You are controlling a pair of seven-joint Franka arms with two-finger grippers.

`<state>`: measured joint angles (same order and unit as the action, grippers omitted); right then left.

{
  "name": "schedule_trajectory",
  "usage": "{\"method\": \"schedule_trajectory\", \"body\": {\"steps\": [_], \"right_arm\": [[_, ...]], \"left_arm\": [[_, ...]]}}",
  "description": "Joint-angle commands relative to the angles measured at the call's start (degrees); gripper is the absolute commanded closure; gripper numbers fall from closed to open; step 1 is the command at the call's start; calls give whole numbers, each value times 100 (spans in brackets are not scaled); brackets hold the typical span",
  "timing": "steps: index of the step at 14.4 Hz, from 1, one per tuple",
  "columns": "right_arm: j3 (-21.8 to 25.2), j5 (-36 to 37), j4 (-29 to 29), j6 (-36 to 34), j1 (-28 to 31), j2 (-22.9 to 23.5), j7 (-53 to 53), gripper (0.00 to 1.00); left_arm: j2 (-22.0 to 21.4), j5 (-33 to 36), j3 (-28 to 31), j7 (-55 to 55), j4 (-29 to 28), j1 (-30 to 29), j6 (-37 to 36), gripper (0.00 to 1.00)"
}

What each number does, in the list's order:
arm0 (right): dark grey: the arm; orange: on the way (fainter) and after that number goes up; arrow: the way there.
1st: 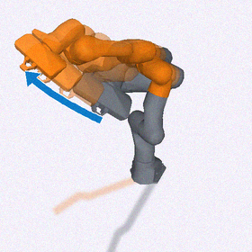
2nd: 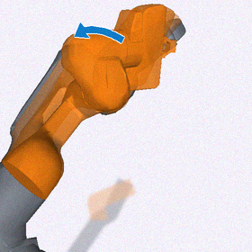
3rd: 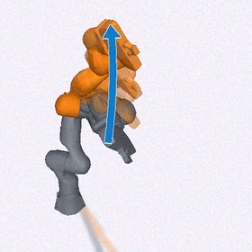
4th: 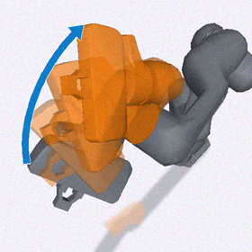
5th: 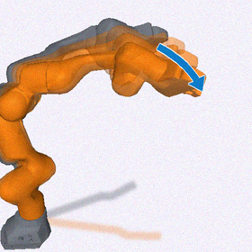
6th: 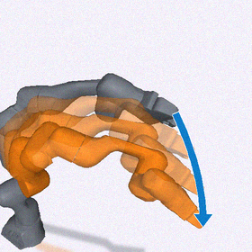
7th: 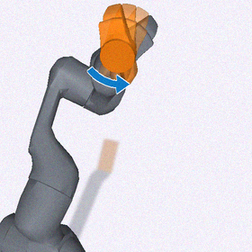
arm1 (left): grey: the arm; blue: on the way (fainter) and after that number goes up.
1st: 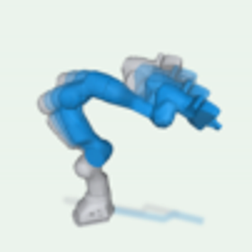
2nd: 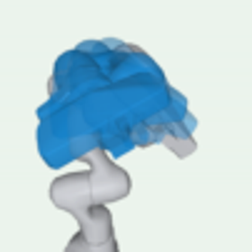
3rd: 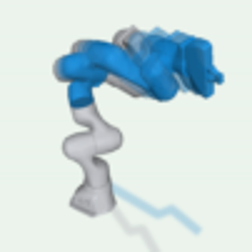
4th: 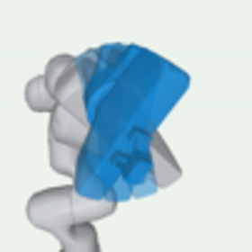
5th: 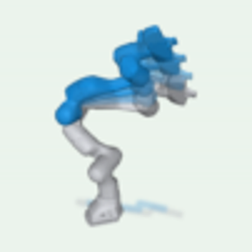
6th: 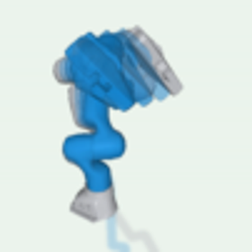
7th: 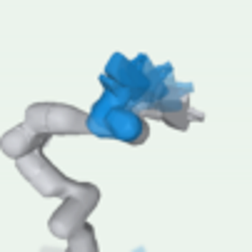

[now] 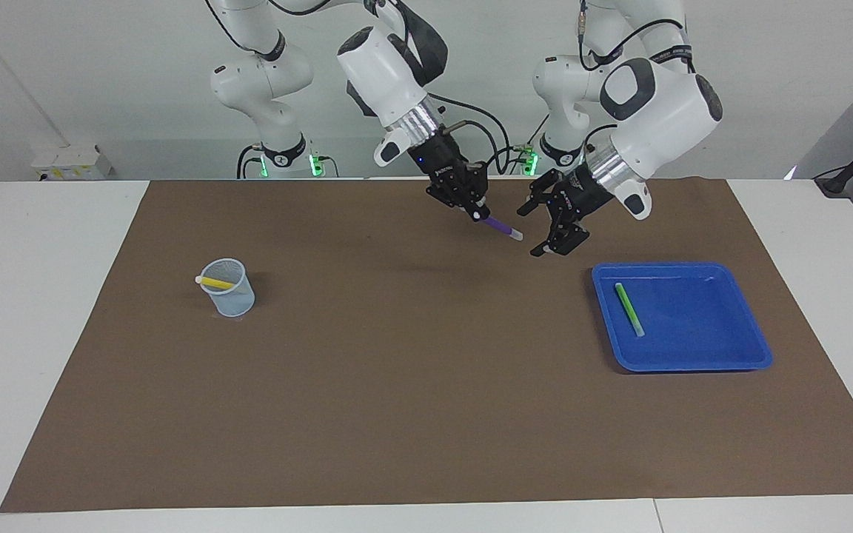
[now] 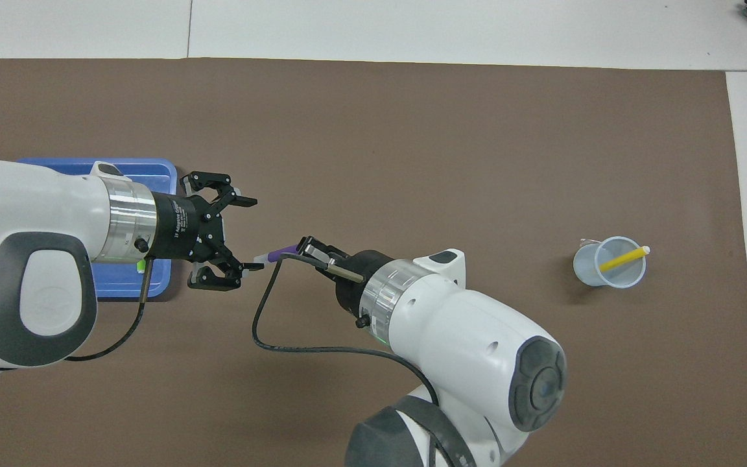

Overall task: Right arm passes pens to left for tray arrangement
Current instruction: 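Close the left gripper on the purple pen held by the right gripper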

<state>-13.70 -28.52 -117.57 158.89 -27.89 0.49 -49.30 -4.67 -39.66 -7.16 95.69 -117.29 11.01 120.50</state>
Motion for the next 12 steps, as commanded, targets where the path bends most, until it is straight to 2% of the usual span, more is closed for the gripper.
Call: {"method": "schedule_trajectory", "body": {"steps": [1,4,6,9,12], "right_arm": [[-10,-162,-3,107,-15,13,87,100],[-10,-162,-3,89,-6,13,113,100],[-10,-162,-3,80,-6,13,157,100],[-10,-162,-3,80,-6,13,157,100],[-1,-162,-3,80,-6,13,192,100]], "left_arm": [[-280,-121,74,327,-435,366,544,1],[-281,-191,74,398,-444,437,598,1],[-281,-191,74,398,-444,481,580,9],[-281,-191,74,407,-444,490,580,22],[-281,-191,74,407,-435,534,572,43]]}}
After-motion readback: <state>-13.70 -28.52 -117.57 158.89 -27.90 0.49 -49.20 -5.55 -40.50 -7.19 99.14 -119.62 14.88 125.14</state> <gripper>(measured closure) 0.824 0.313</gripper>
